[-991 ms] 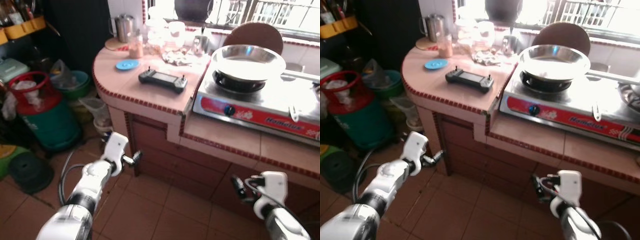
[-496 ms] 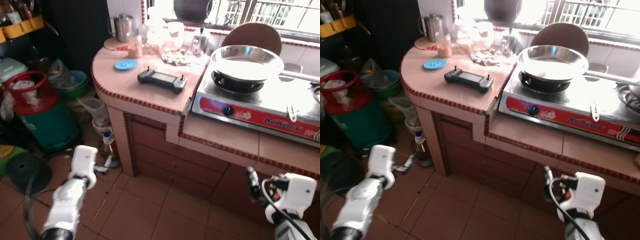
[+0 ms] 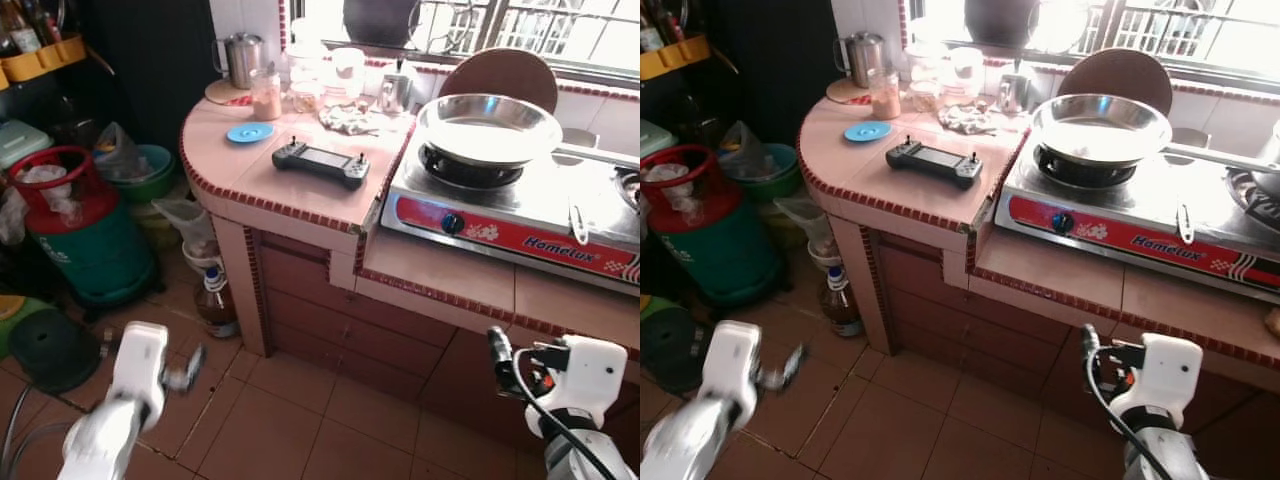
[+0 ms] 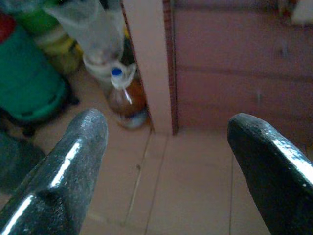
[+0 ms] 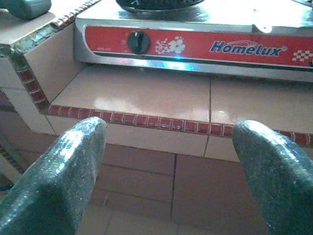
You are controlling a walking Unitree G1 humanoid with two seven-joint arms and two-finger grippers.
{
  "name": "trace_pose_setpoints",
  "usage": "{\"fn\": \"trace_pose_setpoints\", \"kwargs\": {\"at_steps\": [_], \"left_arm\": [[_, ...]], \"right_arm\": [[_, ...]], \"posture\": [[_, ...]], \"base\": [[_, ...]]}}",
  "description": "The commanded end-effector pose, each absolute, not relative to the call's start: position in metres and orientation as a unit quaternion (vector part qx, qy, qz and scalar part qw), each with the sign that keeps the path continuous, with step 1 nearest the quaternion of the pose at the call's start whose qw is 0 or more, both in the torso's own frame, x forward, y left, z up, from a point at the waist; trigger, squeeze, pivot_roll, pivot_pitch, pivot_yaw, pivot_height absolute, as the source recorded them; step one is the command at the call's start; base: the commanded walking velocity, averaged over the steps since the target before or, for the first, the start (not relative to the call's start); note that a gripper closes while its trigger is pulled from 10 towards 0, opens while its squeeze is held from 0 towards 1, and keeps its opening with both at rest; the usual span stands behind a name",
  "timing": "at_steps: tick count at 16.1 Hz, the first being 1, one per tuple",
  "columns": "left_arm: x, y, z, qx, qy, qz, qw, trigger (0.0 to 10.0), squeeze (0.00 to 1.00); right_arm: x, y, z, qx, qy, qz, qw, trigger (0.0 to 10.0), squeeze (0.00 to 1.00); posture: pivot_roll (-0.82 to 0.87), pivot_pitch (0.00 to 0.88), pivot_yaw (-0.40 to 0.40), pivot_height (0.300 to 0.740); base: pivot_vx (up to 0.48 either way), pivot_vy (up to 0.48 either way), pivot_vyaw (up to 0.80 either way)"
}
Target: Kitchen organization
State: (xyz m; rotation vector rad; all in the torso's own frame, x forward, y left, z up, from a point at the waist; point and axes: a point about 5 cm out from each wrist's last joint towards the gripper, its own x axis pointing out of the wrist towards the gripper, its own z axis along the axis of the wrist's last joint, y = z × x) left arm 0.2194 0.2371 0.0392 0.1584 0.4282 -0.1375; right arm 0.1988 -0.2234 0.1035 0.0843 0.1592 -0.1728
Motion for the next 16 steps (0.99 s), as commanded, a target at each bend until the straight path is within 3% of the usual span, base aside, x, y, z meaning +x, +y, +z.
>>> {"fn": "trace_pose_setpoints", "kwargs": {"at_steps": [1,3,9,16], "left_arm": [[0.214,0.237,0.041,0.082,0.218,-0.083,0.969,10.0,0.00],[0.210,0.226,0.050,0.090,0.201,-0.138,0.966,10.0,0.00],[0.236,0.136,0.100,0.020,0.127,-0.329,0.935,10.0,0.00],[0.268,0.119,0.115,0.037,0.093,-0.261,0.960,10.0,0.00]], "right_arm": [[0.199,-0.222,0.110,0.034,0.072,-0.084,0.993,10.0,0.00],[0.199,-0.223,0.110,0.034,0.074,-0.083,0.993,10.0,0.00],[0.206,-0.222,0.115,0.034,0.068,-0.080,0.994,10.0,0.00],[0.209,-0.224,0.118,0.033,0.060,-0.089,0.994,10.0,0.00]], "posture": [[0.07,0.000,0.008,0.740],[0.08,0.000,-0.004,0.740],[0.05,0.000,-0.013,0.740],[0.04,0.000,-0.026,0.740]], "base": [[0.000,0.000,0.00],[0.000,0.000,0.00],[0.000,0.000,0.00],[0.000,0.000,0.00]]}}
